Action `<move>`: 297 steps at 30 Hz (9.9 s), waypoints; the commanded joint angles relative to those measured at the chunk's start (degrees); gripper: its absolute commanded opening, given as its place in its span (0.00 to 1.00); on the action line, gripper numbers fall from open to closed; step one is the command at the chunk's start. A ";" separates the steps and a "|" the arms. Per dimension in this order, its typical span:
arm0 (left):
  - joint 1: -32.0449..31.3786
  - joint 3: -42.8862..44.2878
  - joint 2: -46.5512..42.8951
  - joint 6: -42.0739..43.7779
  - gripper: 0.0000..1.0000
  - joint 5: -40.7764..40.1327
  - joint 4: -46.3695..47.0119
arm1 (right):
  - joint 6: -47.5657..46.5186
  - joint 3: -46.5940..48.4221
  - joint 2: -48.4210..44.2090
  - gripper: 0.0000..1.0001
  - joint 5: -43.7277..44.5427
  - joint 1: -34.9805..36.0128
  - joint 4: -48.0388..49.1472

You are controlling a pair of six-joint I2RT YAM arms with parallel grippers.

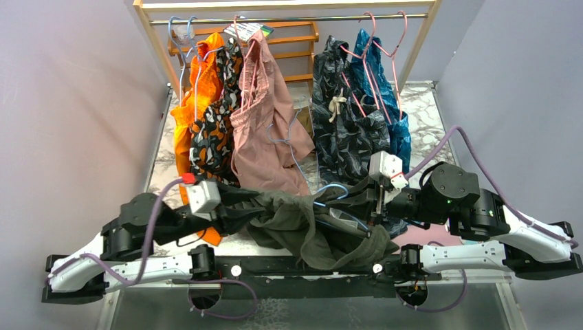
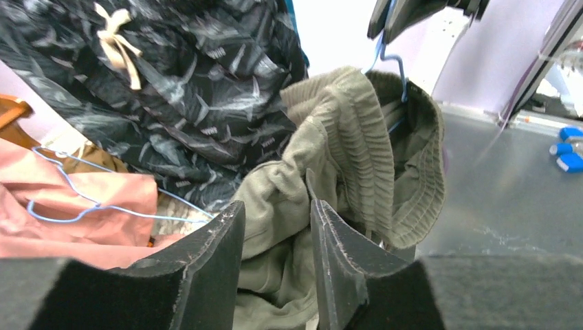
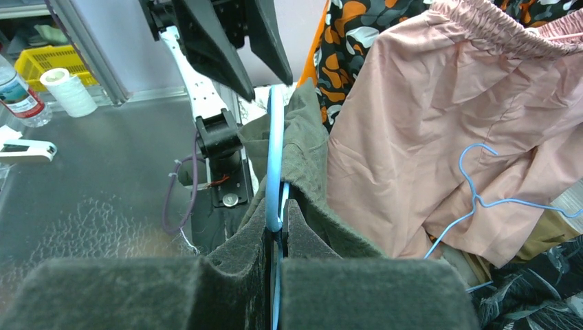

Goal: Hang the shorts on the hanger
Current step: Hang the shorts on the hanger.

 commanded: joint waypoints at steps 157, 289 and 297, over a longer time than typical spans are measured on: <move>0.19 8.48 21.24 -13.55 0.68 -9.21 -7.00 | -2.00 4.45 -3.09 0.01 4.59 0.04 -2.50; 0.17 18.78 18.43 10.35 0.00 9.53 2.23 | -4.75 13.69 3.69 0.54 -1.94 0.08 -9.08; 0.18 17.96 16.72 8.43 0.00 -0.04 2.14 | 0.21 7.76 -2.50 0.54 13.35 0.11 -5.12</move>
